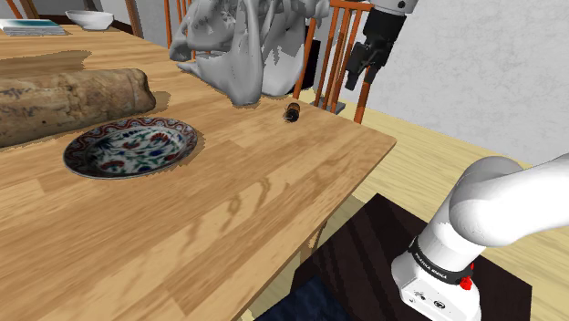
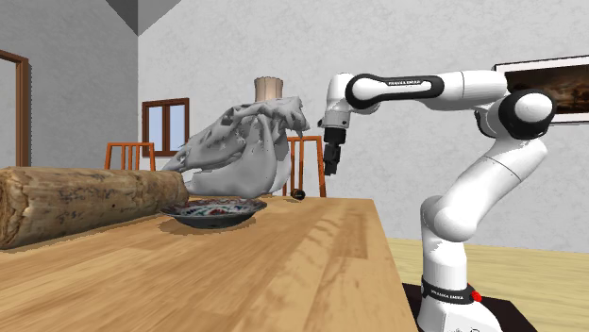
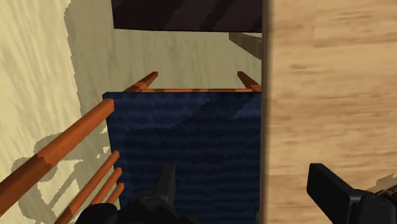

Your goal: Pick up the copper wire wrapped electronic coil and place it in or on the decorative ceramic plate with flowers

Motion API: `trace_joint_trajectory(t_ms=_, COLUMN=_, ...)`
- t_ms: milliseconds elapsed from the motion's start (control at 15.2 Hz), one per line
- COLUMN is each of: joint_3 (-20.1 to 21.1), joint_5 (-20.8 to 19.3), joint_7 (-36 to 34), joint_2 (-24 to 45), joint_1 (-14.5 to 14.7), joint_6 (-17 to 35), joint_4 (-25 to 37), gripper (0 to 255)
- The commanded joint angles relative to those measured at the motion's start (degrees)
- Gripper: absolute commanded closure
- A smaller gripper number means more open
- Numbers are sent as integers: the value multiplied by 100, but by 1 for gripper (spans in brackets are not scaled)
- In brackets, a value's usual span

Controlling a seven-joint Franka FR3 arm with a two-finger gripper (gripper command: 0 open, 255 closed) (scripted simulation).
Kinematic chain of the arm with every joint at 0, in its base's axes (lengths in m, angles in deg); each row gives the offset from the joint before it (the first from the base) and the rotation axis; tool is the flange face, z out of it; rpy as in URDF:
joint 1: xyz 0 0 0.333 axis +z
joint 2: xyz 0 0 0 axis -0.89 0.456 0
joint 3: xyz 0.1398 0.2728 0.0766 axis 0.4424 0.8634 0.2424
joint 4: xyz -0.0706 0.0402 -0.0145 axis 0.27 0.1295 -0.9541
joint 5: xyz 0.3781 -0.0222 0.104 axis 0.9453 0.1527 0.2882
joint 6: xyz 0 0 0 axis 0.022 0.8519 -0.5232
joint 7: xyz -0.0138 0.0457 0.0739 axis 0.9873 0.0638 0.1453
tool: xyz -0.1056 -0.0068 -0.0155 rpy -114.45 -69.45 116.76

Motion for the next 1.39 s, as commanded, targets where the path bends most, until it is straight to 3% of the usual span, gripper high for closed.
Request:
trace_joint_trajectory(t_ms=0, joint_3=0, joint_5=0, joint_7=0, joint_2=0, joint_1=0, joint_6=0, joint_4=0, gripper=0)
trace_joint_trajectory(t_ms=462, joint_3=1091, joint_5=426, joint_7=-1843, joint_2=732, joint_1=-67, joint_6=264, joint_4=401, gripper=0)
trace_joint_trajectory(t_ms=924, joint_3=2104, joint_5=493, joint_7=-3608, joint_2=1880, joint_1=-306, joint_6=450, joint_4=1289, gripper=0)
trace_joint_trajectory(t_ms=1320, joint_3=2210, joint_5=544, joint_7=-3570, joint_2=1877, joint_1=-406, joint_6=911, joint_4=840, gripper=0)
